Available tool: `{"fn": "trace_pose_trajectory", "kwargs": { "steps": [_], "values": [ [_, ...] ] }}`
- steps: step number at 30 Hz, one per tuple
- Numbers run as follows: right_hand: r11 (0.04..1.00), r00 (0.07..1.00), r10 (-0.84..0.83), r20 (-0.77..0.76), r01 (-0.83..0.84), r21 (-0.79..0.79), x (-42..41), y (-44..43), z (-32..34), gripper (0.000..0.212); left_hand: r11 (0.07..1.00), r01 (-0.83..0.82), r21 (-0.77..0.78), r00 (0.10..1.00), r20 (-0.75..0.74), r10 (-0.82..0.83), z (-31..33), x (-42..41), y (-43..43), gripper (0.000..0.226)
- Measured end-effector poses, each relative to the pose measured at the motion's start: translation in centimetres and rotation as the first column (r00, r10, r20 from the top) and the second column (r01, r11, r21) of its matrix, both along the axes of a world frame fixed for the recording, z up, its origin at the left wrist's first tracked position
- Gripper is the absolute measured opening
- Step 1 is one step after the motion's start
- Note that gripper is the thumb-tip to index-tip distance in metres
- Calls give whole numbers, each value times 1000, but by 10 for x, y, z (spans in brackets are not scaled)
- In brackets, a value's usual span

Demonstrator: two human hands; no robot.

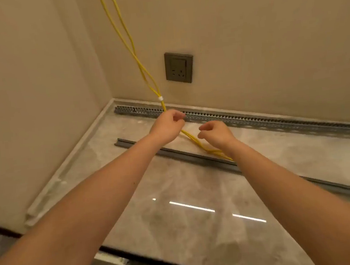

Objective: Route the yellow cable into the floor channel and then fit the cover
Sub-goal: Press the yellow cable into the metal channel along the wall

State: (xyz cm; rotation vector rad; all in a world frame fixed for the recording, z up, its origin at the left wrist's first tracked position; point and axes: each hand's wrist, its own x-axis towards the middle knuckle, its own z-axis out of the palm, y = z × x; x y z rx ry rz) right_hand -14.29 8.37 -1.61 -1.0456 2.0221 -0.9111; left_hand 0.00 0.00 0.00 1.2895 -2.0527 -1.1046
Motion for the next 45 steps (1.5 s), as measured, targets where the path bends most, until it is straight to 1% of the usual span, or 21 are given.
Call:
{"fn": "trace_pose_trajectory", "kwargs": {
  "steps": [4,7,10,12,14,15,17,18,20,21,23,25,27,29,33,36,38,40,43,45],
  "values": [
    [997,999,-1,-44,5,81,13,-17,-13,41,994,108,-7,993,54,-107,-9,2,-21,31],
    [991,996,14,-90,-2,134,20,-31,-22,50,981,188,-48,979,93,-183,-14,-1,-34,36],
    [986,989,36,-141,-13,166,24,-43,-26,52,959,268,-92,958,133,-255,-19,-5,-43,40],
    [980,976,66,-205,-25,197,27,-49,-26,41,935,331,-125,934,187,-305,-19,-6,-47,41],
    [975,957,89,-278,-27,221,29,-53,-27,15,904,396,-162,903,247,-351,-20,-6,-52,41],
    [972,944,101,-315,-25,235,30,-54,-27,8,888,423,-179,889,274,-367,-20,-7,-54,42],
    [965,920,137,-367,-41,259,30,-57,-29,19,848,478,-228,853,349,-387,-19,-8,-57,42],
    [963,908,162,-386,-60,263,31,-59,-28,20,820,512,-254,829,397,-394,-18,-8,-59,42],
    [966,899,190,-394,-99,239,29,-63,-24,10,775,557,-299,785,496,-372,-18,-8,-63,43],
    [972,902,182,-391,-105,212,26,-66,-22,7,767,557,-320,773,537,-338,-18,-7,-66,42],
    [979,909,161,-384,-98,177,22,-72,-15,9,756,548,-357,756,599,-265,-18,-4,-72,38],
    [981,899,160,-408,-99,165,18,-80,-6,5,740,559,-374,728,648,-222,-15,1,-80,33],
    [984,887,147,-439,-87,154,16,-89,5,4,718,572,-398,707,683,-184,-9,8,-90,28],
    [988,892,130,-432,-81,131,17,-98,15,5,709,572,-412,699,697,-159,-1,16,-99,26],
    [990,913,135,-385,-106,96,31,-121,28,8,739,532,-415,714,689,-127,10,27,-118,26],
    [988,915,157,-371,-143,66,42,-135,32,26,769,475,-428,721,690,-61,14,42,-138,27],
    [982,915,186,-358,-179,54,48,-144,31,33,803,422,-421,725,689,-19,14,54,-153,26],
    [977,914,212,-345,-209,46,54,-154,32,33,828,382,-410,733,680,-1,14,65,-165,26],
    [967,911,255,-323,-243,79,63,-172,33,30,855,326,-404,754,657,24,12,81,-181,25],
    [959,920,282,-271,-262,110,66,-181,31,24,869,291,-401,756,653,47,7,91,-189,25]
  ]
}}
